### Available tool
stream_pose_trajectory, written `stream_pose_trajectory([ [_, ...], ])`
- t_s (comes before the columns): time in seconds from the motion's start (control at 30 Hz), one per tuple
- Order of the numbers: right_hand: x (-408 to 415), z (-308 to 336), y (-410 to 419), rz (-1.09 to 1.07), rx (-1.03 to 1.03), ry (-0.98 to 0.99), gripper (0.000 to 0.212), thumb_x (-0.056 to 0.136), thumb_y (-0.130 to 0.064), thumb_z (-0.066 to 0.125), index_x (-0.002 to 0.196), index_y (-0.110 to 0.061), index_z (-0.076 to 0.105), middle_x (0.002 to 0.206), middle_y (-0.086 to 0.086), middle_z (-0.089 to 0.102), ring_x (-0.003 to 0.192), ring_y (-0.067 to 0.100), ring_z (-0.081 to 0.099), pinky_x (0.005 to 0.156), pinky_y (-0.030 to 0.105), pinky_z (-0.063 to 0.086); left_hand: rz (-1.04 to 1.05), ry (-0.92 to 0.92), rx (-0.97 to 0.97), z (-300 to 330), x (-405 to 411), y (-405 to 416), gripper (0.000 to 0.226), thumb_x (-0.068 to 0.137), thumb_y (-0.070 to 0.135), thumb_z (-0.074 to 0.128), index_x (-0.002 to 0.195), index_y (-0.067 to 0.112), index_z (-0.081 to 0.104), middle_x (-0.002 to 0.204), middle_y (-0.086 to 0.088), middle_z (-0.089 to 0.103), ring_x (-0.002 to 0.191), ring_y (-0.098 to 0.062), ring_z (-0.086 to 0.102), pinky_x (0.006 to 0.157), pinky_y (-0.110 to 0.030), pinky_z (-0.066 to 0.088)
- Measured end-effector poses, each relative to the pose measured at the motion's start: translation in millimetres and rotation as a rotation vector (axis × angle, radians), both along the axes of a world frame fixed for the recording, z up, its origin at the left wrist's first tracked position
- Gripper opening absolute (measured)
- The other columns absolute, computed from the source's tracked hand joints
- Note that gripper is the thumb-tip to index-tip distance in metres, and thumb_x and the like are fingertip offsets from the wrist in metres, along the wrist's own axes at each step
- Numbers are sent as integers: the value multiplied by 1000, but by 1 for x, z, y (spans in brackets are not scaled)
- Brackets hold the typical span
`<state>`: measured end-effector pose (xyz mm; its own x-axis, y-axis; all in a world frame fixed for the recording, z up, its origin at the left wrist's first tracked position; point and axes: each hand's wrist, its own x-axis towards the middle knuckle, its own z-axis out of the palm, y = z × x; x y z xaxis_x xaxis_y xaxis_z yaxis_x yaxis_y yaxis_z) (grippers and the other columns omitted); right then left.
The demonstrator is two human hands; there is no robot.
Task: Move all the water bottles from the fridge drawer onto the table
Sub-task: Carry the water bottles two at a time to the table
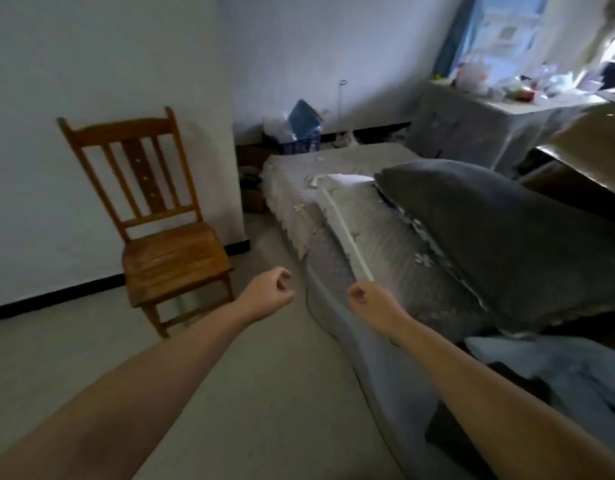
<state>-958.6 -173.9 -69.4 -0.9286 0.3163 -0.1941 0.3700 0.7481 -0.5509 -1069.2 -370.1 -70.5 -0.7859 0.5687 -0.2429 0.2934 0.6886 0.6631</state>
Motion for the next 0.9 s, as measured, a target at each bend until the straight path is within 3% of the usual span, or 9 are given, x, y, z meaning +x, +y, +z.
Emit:
stream_pose_trajectory([
  [0.23, -129, -21, -95, 411, -22, -33, 21, 94, -21, 51, 110, -14, 62, 111, 4, 61, 101, 21, 60, 78, 26, 44, 410, -50, 19, -8, -34, -113, 39, 91, 28, 58, 126, 14, 49, 107, -5, 59, 91, -15, 56, 77, -25, 46],
  [0.43, -226, -24, -236, 715, -63, -18, 21, 93, -25, 51, 112, -19, 60, 113, -1, 57, 96, 12, 57, 83, 27, 50, 706, -27, 31, -13, -81, -238, 34, 92, 23, 57, 123, 9, 52, 106, -6, 59, 96, -18, 56, 79, -25, 40],
  [0.6, -300, -20, -338, 820, -36, 8, 19, 94, -24, 54, 110, -19, 63, 112, -1, 61, 95, 11, 57, 78, 22, 48, 848, -18, 15, -17, -123, -333, 39, 90, 26, 59, 126, 14, 51, 114, -7, 61, 93, -16, 57, 75, -26, 45],
  [0.73, -348, -13, -426, 903, -36, -17, 25, 94, -24, 50, 114, -16, 62, 111, 1, 62, 95, 14, 60, 83, 30, 54, 931, 0, 15, -13, -151, -412, 38, 90, 25, 59, 126, 15, 51, 108, -4, 61, 92, -17, 60, 67, -21, 43],
  [0.9, -388, -15, -510, 1049, -23, -17, 27, 94, -24, 49, 116, -13, 62, 118, 5, 60, 104, 19, 58, 89, 35, 50, 1086, 5, 29, -20, -177, -482, 40, 88, 23, 61, 125, 15, 52, 105, -4, 62, 85, -14, 57, 73, -24, 43],
])
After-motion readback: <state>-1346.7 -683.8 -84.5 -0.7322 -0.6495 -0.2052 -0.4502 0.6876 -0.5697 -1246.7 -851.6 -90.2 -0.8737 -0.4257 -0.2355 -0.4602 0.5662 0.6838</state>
